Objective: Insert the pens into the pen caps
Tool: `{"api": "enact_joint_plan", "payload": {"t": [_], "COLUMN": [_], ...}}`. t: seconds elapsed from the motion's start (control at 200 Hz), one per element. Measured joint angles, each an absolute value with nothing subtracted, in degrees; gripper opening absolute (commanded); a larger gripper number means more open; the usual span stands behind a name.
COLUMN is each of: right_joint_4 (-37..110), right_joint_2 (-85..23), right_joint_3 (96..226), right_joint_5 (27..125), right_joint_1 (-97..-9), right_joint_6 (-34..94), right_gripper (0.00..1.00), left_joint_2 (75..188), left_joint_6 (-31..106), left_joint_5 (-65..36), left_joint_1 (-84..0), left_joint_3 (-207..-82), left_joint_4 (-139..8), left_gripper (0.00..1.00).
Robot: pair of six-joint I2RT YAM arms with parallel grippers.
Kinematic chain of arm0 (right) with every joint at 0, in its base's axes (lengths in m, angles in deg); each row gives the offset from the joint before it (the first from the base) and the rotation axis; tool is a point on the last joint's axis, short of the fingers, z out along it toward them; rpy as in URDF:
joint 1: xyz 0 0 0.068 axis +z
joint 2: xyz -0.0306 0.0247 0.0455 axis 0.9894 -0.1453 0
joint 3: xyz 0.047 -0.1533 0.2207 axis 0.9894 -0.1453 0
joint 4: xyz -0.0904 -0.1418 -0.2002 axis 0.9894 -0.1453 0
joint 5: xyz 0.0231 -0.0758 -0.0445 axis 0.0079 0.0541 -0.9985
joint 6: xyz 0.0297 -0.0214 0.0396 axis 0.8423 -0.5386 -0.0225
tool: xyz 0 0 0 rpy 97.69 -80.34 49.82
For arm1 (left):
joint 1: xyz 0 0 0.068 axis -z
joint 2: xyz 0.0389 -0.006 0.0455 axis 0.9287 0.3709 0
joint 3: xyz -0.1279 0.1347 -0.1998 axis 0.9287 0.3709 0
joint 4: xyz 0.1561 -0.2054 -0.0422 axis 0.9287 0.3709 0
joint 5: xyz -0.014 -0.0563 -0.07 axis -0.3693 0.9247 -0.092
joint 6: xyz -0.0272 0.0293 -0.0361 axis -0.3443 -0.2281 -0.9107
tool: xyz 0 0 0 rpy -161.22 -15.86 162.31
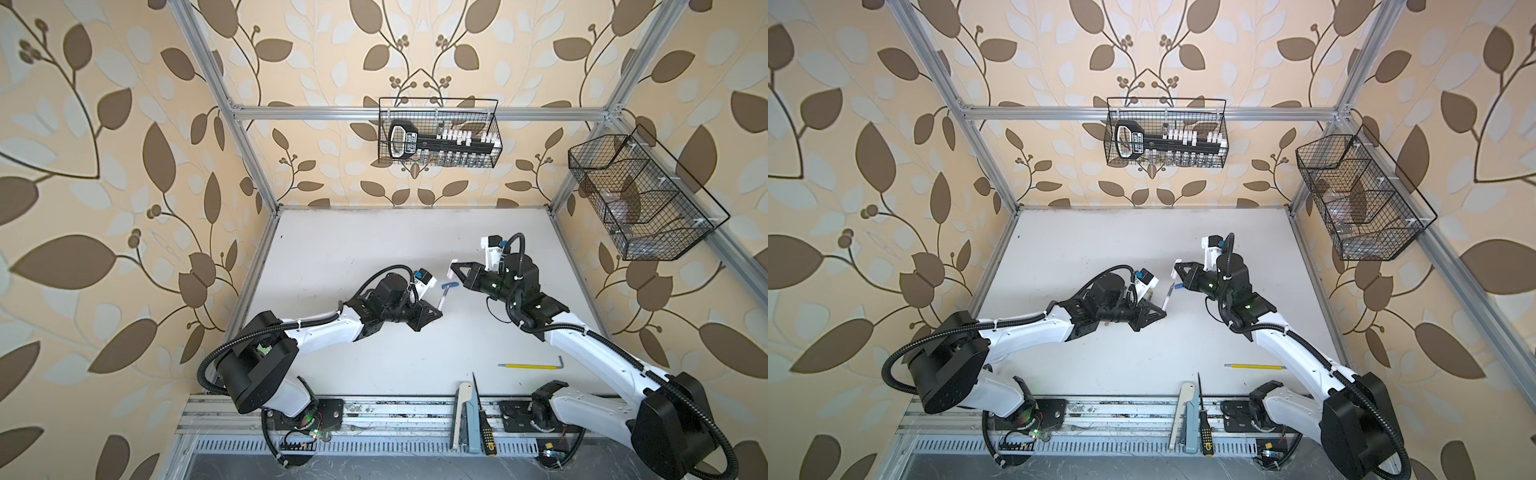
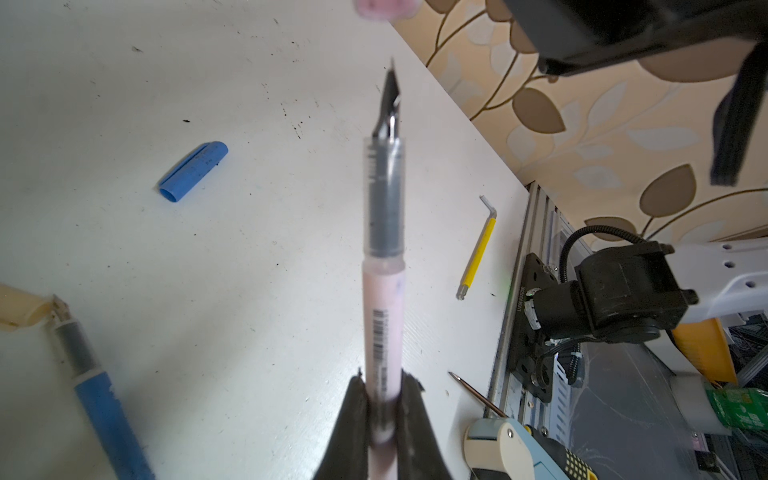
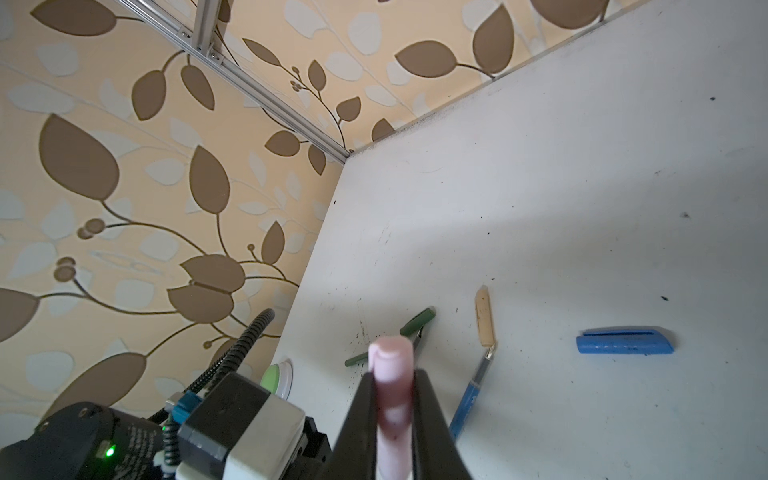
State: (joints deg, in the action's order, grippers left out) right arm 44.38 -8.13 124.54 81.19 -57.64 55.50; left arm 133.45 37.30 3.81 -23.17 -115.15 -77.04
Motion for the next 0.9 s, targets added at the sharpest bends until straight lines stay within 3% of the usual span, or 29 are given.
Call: {"api": "enact_joint_plan", "payload": {"t": [0.9], "right_joint_4": [45.38], "right_joint_2": [-6.62], "right_joint_3": [121.02], "right_joint_5": [81.65], "right_joint_1": [-56.57], "right_joint_6": [57.56], "right_gripper": [0.15], "left_joint_2": [133.43], "left_joint_6": [37.21], "left_joint_5": [3.13], "left_joint_1": [-23.17], "left_joint_3": [-115.15], "left_joint_4": [-77.30], "left_gripper": [0.00]}}
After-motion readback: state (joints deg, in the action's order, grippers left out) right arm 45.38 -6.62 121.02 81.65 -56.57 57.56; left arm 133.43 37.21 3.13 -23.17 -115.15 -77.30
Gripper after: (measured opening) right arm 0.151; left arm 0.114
